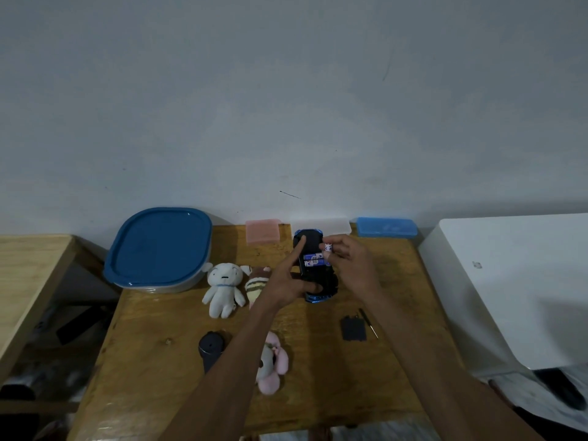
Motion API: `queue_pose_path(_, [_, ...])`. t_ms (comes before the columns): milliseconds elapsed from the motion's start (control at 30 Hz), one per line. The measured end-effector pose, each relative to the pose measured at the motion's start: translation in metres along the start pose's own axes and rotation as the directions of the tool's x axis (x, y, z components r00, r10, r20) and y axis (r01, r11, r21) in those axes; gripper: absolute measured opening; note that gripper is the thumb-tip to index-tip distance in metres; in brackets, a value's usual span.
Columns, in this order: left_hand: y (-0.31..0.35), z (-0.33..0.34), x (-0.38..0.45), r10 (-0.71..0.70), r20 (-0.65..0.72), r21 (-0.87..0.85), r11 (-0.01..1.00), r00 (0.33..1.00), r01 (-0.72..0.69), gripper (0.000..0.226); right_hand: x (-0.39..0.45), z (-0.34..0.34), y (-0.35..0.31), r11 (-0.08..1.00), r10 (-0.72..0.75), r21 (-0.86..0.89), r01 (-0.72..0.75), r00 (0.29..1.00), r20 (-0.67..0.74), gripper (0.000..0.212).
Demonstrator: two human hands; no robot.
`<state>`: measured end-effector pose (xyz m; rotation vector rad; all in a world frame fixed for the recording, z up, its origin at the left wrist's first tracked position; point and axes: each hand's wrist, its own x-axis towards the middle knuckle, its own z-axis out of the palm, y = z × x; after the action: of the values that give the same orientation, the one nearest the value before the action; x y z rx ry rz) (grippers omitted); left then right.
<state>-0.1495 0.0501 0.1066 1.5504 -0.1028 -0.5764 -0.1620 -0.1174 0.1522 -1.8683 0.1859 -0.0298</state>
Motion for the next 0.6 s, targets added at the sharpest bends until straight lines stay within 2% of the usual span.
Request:
queue_pose_path(100, [0.0, 0.001, -0.002, -0.001, -0.014, -0.012, 1.0, 1.0, 0.001, 0.113, -0.006, 0.002, 0.0, 0.99, 0.068, 0.125, -0.062, 0.996, -0.049, 0.014])
queue_pose_path(233, [0.001, 0.001, -0.003, 0.017, -0.029, -0.023, 1.0, 0.999, -0.018, 0.114, -0.012, 0.003, -0.001, 0.983, 0.086, 0.172, -0.07, 0.992, -0.092, 0.01])
queue_pose_path(500, [0.002, 0.001, -0.003, 0.044, -0.044, -0.001, 0.999, 0.998, -0.044, 0.114, -0.022, 0.005, 0.009, 0.995, 0.103, 0.04, -0.097, 0.969, -0.225, 0.007])
queue_pose_path(600, [0.002, 0.003, -0.002, 0.042, -0.042, -0.003, 0.999, 0.998, -0.042, 0.114, -0.023, 0.005, 0.015, 0.992, 0.084, -0.07, -0.106, 0.961, -0.262, 0.009])
